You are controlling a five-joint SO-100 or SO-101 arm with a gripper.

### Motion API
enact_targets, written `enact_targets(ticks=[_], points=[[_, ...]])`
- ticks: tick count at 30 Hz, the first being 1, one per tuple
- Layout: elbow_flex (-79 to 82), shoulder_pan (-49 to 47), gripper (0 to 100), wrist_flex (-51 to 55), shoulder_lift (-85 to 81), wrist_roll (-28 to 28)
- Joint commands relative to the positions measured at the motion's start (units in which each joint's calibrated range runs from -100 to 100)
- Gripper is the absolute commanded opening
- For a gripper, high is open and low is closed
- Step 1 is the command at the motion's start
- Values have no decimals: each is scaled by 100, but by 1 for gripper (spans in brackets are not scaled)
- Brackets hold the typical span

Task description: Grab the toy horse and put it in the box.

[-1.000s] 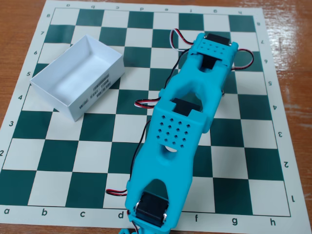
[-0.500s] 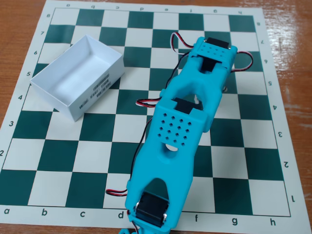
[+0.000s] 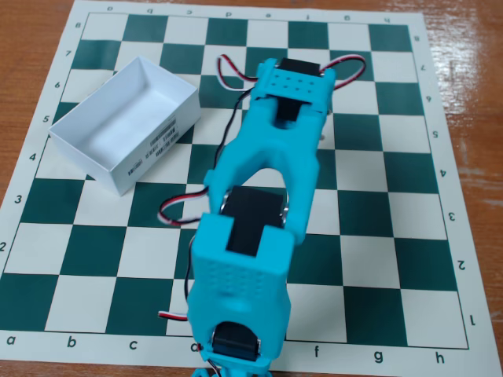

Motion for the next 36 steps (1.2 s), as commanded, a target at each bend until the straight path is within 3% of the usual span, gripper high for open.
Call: enact_targets(ticks=[1,7,12,19,27,36], points=[[841,-466,0,-553,-1282,355],[2116,-1216,0,-1525,-2662,1215],[3463,-1666,0,-2970,-3671,2079],[4428,-2138,0,-4872,-3556,3168],[4009,-2545,0,-6292,-2211,3701],[2999,-2645,0,-6948,-547,3940]])
